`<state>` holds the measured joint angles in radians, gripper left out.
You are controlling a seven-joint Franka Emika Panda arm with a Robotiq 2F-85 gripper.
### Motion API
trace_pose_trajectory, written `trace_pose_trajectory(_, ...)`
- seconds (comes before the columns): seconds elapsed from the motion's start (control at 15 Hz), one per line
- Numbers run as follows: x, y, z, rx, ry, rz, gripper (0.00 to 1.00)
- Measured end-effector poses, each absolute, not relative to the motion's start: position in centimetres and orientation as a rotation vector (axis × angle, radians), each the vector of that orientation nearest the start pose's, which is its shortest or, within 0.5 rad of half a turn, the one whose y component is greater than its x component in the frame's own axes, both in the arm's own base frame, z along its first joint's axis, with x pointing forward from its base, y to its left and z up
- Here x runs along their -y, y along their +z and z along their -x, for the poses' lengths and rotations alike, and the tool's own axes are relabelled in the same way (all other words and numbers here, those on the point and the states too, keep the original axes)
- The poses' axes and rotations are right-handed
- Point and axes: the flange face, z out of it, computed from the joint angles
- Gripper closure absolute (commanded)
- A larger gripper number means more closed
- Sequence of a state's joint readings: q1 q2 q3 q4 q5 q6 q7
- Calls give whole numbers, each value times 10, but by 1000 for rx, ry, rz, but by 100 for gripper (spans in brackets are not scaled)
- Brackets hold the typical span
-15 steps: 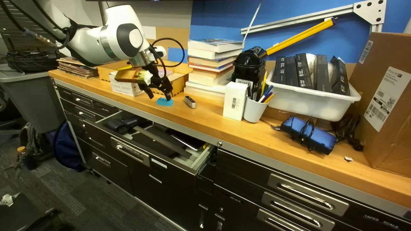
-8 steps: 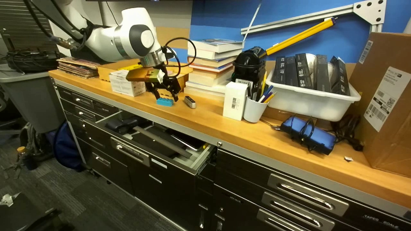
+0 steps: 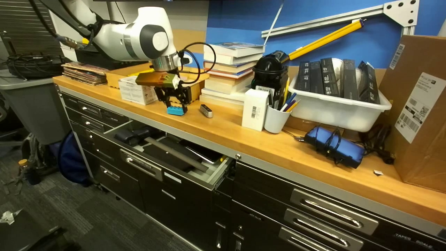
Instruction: Put the blue block inside the open drawer then close the drawer
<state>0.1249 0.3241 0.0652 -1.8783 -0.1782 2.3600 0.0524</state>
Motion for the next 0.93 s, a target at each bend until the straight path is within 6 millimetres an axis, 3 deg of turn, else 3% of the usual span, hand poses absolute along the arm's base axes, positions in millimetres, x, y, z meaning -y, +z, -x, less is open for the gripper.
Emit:
trace_pose_trajectory(0.53,-97,350,-593,253,-140,3285,54)
trace_pose_trajectory(0.87,-95,296,-557,170,-31,3324,54)
trace_pose_trajectory(0.93,-96,287,-552,158,-34,3320,46)
